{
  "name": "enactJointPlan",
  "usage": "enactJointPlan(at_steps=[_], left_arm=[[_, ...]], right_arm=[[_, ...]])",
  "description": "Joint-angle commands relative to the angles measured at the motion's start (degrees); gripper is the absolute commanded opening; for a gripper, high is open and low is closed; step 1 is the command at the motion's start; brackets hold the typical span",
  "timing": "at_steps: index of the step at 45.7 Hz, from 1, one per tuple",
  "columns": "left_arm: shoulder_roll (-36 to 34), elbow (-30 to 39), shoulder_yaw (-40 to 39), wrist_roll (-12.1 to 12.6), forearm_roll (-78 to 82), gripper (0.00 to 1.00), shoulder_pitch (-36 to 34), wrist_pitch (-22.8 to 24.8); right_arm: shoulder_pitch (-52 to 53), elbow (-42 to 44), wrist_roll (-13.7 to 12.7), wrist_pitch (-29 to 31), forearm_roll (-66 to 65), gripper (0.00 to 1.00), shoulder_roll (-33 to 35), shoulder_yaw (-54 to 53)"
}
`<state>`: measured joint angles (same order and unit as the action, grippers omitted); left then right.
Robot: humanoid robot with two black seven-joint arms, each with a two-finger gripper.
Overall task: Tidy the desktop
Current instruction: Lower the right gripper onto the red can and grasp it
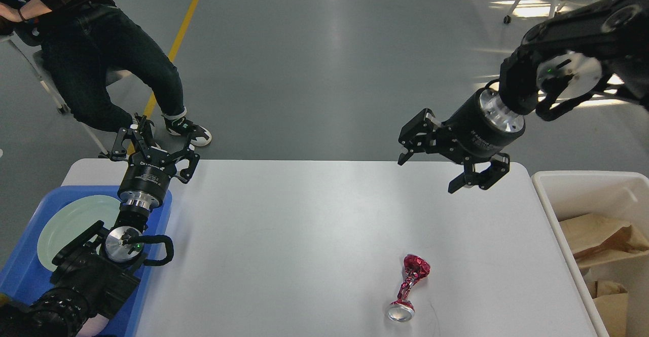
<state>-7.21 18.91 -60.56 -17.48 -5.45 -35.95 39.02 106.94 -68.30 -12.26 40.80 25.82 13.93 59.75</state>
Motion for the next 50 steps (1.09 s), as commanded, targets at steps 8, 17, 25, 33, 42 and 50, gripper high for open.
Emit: enactJointPlan(at_steps=[8, 17, 25, 33, 42, 50], left_arm=[[0.0, 0.0, 0.0, 0.0, 0.0, 0.96, 0.0, 0.0], [0.0, 0.0, 0.0, 0.0, 0.0, 0.96, 0.0, 0.0], [0.0, 0.0, 0.0, 0.0, 0.0, 0.96, 0.0, 0.0], [0.0, 0.0, 0.0, 0.0, 0.0, 0.96, 0.0, 0.0], [0.0, 0.0, 0.0, 0.0, 0.0, 0.96, 0.0, 0.0], [0.0, 0.0, 0.0, 0.0, 0.0, 0.96, 0.0, 0.0]], right_arm=[[-16.7, 10.2, -0.1, -2.9, -0.2, 1.0, -3.8, -1.7], [-22.6, 13.5, -0.1, -4.9, -0.2, 1.0, -4.0, -2.6], [-29.8, 16.3, -0.1, -7.4, -0.2, 1.0, -5.1, -5.3], [-31.2, 16.4, -0.1, -9.3, -0.4, 1.0, -5.9, -5.9], [-32.7, 16.3, -0.2, -14.6, -4.3, 0.99, -7.2, -6.0], [-33.9, 16.2, -0.1, -16.5, -5.5, 0.96, -8.4, -6.0]])
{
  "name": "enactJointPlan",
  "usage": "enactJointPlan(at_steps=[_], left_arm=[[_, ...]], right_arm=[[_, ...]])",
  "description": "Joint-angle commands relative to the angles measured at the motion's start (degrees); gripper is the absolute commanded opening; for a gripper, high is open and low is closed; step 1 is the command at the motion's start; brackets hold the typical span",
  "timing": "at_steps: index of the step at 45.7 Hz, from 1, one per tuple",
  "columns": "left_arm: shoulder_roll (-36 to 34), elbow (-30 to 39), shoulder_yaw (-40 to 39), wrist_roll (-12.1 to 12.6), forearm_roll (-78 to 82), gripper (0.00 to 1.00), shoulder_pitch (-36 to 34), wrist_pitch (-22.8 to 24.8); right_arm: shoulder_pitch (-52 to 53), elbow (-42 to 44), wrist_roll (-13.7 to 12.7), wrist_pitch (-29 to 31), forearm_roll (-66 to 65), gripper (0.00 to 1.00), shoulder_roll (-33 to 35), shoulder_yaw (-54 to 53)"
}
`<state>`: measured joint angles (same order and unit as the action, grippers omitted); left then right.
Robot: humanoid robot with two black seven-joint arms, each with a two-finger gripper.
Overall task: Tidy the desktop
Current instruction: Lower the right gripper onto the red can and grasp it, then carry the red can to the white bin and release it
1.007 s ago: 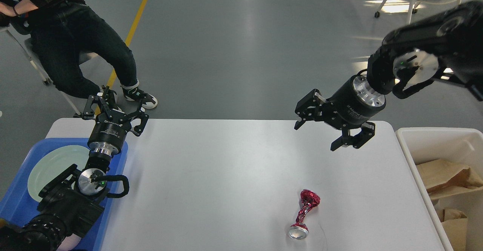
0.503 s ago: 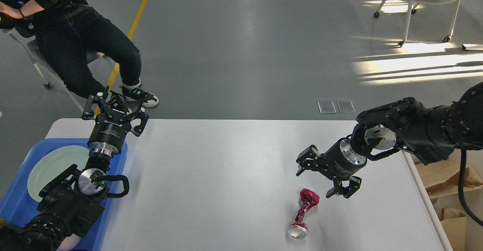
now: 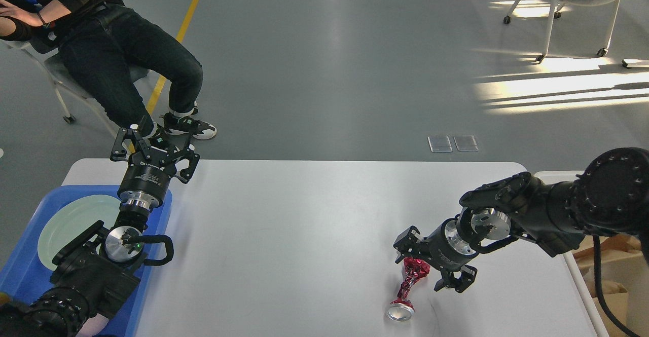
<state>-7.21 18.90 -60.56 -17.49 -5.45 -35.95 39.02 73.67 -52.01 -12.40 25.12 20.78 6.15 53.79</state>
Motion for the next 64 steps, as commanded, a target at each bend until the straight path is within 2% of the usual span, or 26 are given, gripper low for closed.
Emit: enactJointPlan(at_steps=[1, 6, 17, 18, 20, 24, 26, 29, 48, 58, 64], left_arm=[[0.0, 0.0, 0.0, 0.1, 0.0, 0.96, 0.0, 0.0], [0.0, 0.0, 0.0, 0.0, 0.0, 0.96, 0.0, 0.0], [0.0, 0.0, 0.0, 0.0, -0.1, 0.96, 0.0, 0.0], [0.0, 0.0, 0.0, 0.0, 0.0, 0.96, 0.0, 0.0], [0.0, 0.0, 0.0, 0.0, 0.0, 0.96, 0.0, 0.0], [0.0, 0.1, 0.0, 0.0, 0.0, 0.96, 0.0, 0.0], [0.0, 0.0, 0.0, 0.0, 0.0, 0.96, 0.0, 0.0], [0.0, 0.0, 0.0, 0.0, 0.0, 0.97, 0.0, 0.0], [0.0, 0.0, 0.0, 0.1, 0.0, 0.96, 0.0, 0.0], [0.0, 0.0, 0.0, 0.0, 0.0, 0.96, 0.0, 0.0], [0.0, 0.0, 0.0, 0.0, 0.0, 0.96, 0.0, 0.0]], right_arm=[[-0.7, -0.1, 0.0, -0.7, -0.5, 0.95, -0.7, -0.1], [-1.2, -0.1, 0.0, -0.8, -0.5, 0.89, -1.0, -0.9], [-2.2, -0.3, 0.0, -4.9, -0.5, 0.88, -1.0, -2.0], [-2.4, -0.4, 0.0, -5.0, -0.4, 0.84, -1.1, -2.1], [-2.7, -0.5, -0.1, -5.2, -0.4, 0.7, -1.1, -2.5], [-2.9, -0.8, -0.1, -4.8, -0.3, 0.31, -1.2, -2.6], [-2.9, -1.3, -0.2, -4.8, -0.3, 0.16, -1.2, -2.6], [-2.9, -1.5, -0.2, -4.8, -0.2, 0.01, -1.2, -2.6], [1.6, -3.5, -0.1, -5.1, -0.4, 0.0, 0.1, -2.6], [16.0, -12.8, 0.0, -3.9, -0.5, 0.0, 9.0, -2.5], [26.8, -16.1, 0.0, 0.2, -0.7, 0.0, 15.4, -1.7]])
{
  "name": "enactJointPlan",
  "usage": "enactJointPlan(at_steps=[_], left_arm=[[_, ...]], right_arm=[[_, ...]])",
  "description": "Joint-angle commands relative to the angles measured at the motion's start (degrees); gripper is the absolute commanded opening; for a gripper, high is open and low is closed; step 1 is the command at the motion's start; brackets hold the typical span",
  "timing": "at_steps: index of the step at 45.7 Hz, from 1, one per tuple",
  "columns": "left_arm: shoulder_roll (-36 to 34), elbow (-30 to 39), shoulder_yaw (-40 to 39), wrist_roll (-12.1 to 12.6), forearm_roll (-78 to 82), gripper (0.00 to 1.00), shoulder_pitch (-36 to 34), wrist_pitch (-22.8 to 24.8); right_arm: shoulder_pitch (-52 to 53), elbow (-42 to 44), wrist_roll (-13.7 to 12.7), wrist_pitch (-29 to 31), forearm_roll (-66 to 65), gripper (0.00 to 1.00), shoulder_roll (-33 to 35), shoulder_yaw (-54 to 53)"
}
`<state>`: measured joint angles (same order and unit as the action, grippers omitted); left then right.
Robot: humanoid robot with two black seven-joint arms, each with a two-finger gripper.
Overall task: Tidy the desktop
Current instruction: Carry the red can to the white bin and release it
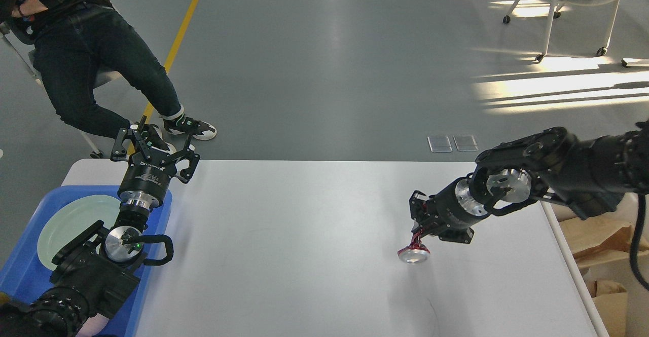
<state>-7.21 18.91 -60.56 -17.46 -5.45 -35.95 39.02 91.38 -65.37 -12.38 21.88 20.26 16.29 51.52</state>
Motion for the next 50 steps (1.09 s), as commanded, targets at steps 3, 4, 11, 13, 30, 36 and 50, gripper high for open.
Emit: enactJointPlan(at_steps=[3, 4, 11, 13, 30, 36, 50], left_arm=[[0.0, 0.0, 0.0, 0.0, 0.0, 0.96, 0.0, 0.0], [0.0, 0.0, 0.0, 0.0, 0.0, 0.96, 0.0, 0.0], [0.0, 0.0, 0.0, 0.0, 0.0, 0.96, 0.0, 0.0], [0.0, 0.0, 0.0, 0.0, 0.0, 0.96, 0.0, 0.0], [0.0, 0.0, 0.0, 0.0, 0.0, 0.96, 0.0, 0.0], [0.0, 0.0, 0.0, 0.0, 0.0, 0.96, 0.0, 0.0], [0.0, 0.0, 0.0, 0.0, 0.0, 0.96, 0.0, 0.0]], right_arm=[[14.2, -2.9, 0.0, 7.2, -0.7, 0.0, 7.9, 0.7], [15.7, -2.9, 0.0, 8.5, -0.7, 0.0, 8.7, 0.7], [26.3, -2.9, 0.0, 15.3, -0.7, 0.0, 14.0, 0.9], [28.8, -2.8, 0.0, 16.5, -0.8, 0.0, 15.1, 1.0], [21.9, 3.5, -0.2, 8.4, -5.1, 0.0, 17.5, 3.0], [9.4, 9.5, -0.2, -3.1, -5.1, 0.0, 20.6, 2.0], [-13.2, 22.5, -0.1, -24.6, -5.4, 0.0, 22.1, 1.9]])
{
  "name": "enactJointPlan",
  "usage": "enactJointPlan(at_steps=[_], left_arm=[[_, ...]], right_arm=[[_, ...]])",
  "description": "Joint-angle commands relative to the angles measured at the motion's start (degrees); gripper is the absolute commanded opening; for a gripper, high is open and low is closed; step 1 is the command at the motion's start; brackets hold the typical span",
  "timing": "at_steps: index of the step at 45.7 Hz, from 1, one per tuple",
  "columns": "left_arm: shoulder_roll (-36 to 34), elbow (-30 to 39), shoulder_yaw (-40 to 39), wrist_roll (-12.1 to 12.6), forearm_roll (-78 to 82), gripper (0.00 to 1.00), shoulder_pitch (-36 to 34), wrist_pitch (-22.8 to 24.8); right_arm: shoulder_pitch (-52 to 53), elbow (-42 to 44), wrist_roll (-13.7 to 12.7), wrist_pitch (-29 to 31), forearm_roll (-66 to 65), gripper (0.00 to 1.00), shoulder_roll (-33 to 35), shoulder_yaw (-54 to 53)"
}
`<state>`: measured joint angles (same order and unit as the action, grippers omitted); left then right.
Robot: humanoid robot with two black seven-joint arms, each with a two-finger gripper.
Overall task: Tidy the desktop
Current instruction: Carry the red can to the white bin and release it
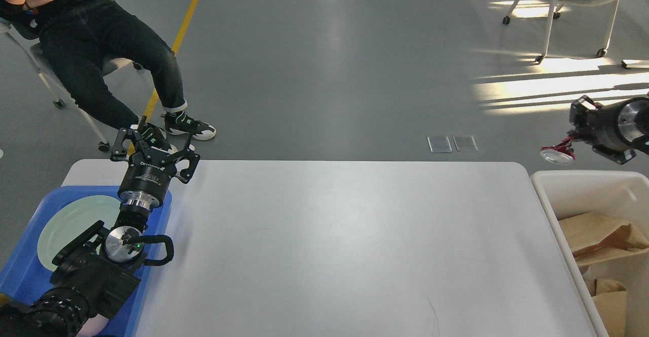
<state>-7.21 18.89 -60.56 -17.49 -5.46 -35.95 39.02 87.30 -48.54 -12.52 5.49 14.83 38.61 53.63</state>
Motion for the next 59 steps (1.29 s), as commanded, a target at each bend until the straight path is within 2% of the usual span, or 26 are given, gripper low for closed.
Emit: enactJointPlan(at_steps=[1, 7, 9, 11, 15, 18, 28, 33, 39, 46, 49, 52, 55, 59], left_arm=[[0.0, 0.0, 0.0, 0.1, 0.0, 0.96, 0.0, 0.0], [0.0, 0.0, 0.0, 0.0, 0.0, 0.96, 0.0, 0.0], [0.0, 0.1, 0.0, 0.0, 0.0, 0.96, 0.0, 0.0], [0.0, 0.0, 0.0, 0.0, 0.0, 0.96, 0.0, 0.0], [0.0, 0.0, 0.0, 0.0, 0.0, 0.96, 0.0, 0.0], [0.0, 0.0, 0.0, 0.0, 0.0, 0.96, 0.0, 0.0], [0.0, 0.0, 0.0, 0.0, 0.0, 0.96, 0.0, 0.0], [0.0, 0.0, 0.0, 0.0, 0.0, 0.96, 0.0, 0.0], [0.0, 0.0, 0.0, 0.0, 0.0, 0.96, 0.0, 0.0], [0.0, 0.0, 0.0, 0.0, 0.0, 0.96, 0.0, 0.0], [0.0, 0.0, 0.0, 0.0, 0.0, 0.96, 0.0, 0.0], [0.0, 0.0, 0.0, 0.0, 0.0, 0.96, 0.0, 0.0], [0.0, 0.0, 0.0, 0.0, 0.0, 0.96, 0.0, 0.0], [0.0, 0.0, 0.0, 0.0, 0.0, 0.96, 0.0, 0.0]], right_arm=[[-10.8, 6.6, 0.0, -9.7, 0.0, 0.0, -0.4, -0.3], [-19.0, 11.2, 0.1, -12.7, 0.0, 0.0, -0.5, -3.9], [-22.3, 13.1, 0.1, -12.7, -0.1, 0.07, -0.5, -5.5], [-24.5, 14.8, 0.1, -12.8, -0.1, 0.24, -0.6, -6.6], [-27.2, 18.5, 0.1, -12.8, -0.1, 0.74, -1.6, -7.6], [-29.0, 20.8, 0.1, -12.8, -0.1, 0.99, -2.6, -7.8], [-32.2, 21.9, 0.1, -12.7, 0.0, 1.0, -3.6, -8.7], [-32.9, 22.0, 0.1, -12.7, 0.8, 1.0, -3.7, -13.8], [-34.1, 22.3, 0.1, -12.7, 0.8, 1.0, -2.9, -34.7], [-37.7, 21.5, 1.4, -12.3, -0.1, 1.0, -1.8, -60.5], [-37.8, 21.1, 3.5, -12.3, -0.1, 1.0, -2.4, -68.6], [-38.2, 20.2, 7.4, -11.8, -0.1, 1.0, -3.2, -74.7], [-38.6, 19.1, 13.2, -10.9, -0.2, 1.0, -4.2, -78.7], [-39.6, 17.3, 22.9, -8.6, -0.2, 1.0, -5.7, -82.5]])
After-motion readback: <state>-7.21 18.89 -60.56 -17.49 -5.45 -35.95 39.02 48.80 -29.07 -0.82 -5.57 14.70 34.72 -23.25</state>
